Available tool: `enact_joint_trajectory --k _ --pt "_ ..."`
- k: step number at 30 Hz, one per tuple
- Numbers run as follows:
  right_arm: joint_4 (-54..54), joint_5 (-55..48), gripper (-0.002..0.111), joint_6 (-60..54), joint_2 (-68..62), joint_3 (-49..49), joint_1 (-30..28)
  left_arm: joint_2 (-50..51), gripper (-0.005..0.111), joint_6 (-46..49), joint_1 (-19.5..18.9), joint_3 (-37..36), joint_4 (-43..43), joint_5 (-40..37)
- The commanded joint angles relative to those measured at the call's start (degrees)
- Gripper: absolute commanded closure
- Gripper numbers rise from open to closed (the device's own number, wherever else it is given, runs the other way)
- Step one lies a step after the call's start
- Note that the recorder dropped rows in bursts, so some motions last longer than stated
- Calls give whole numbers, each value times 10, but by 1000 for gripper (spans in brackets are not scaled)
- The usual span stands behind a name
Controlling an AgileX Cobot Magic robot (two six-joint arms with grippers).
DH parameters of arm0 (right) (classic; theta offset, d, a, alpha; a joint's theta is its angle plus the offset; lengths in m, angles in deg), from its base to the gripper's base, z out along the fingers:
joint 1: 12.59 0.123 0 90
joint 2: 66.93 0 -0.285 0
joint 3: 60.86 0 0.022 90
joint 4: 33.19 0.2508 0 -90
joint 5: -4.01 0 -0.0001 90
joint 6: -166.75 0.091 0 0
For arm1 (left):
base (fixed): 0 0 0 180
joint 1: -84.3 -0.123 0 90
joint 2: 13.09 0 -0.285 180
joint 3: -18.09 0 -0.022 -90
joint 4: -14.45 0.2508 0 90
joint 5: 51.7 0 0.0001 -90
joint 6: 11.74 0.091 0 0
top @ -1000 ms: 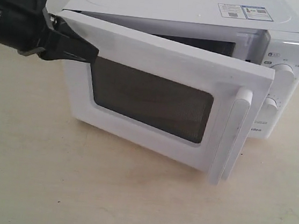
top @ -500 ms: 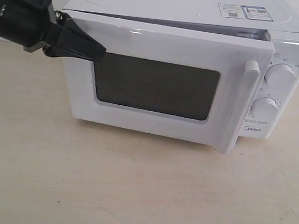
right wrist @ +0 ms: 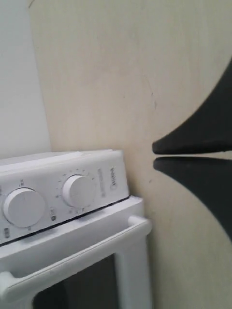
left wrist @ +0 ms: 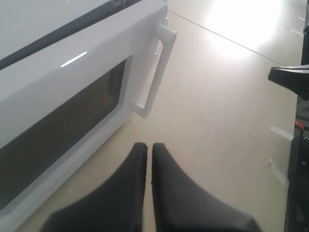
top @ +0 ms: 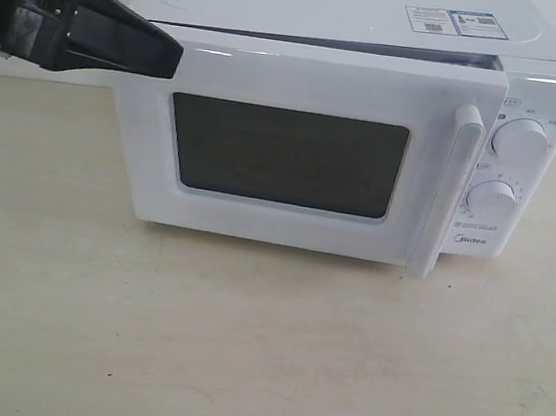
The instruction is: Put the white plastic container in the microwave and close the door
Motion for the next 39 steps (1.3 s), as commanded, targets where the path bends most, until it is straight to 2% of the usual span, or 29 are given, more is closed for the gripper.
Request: enact_joint_trajectory --k 1,3,5,6,8,10,12,14,16,21,23,26,30,34,36,39 --pt "202 177 108 48 2 1 1 -12 102 -8 2 4 9 -17" --pt "326 300 108 87 2 1 1 -12 102 -8 2 4 9 -17" --pt "386 372 108 166 2 7 1 -12 102 -8 2 4 9 -17" --pt "381 378 108 223 2 18 1 -12 102 -8 2 4 9 -17" --pt "325 381 108 300 2 48 1 -12 102 -8 2 4 9 -17" --pt "252 402 108 323 2 79 1 -12 102 -8 2 4 9 -18" --pt "161 446 108 318 2 121 1 -12 102 -8 2 4 9 -19" --pt "122 497 108 301 -11 170 1 -12 102 -14 2 4 6 -19" --pt "101 447 108 327 -48 228 3 -12 102 -16 2 4 4 -19" --pt "-108 127 108 383 -172 406 28 -12 102 -16 2 4 -15 -19" --pt "-117 1 108 334 -225 460 41 -12 102 -16 2 4 -19 -19" --pt "-99 -117 108 169 -296 488 63 -12 102 -16 2 4 -22 -20" --pt "-34 -192 108 23 -379 487 86 -12 102 -16 2 4 -24 -20" --pt "-13 -210 108 11 -454 487 90 -12 102 -30 2 4 -24 -20" --pt "96 -192 108 -62 -496 487 91 -12 102 -35 2 4 -24 -20" --pt "327 -161 108 -269 -555 487 118 -12 102 -43 2 4 -24 -20"
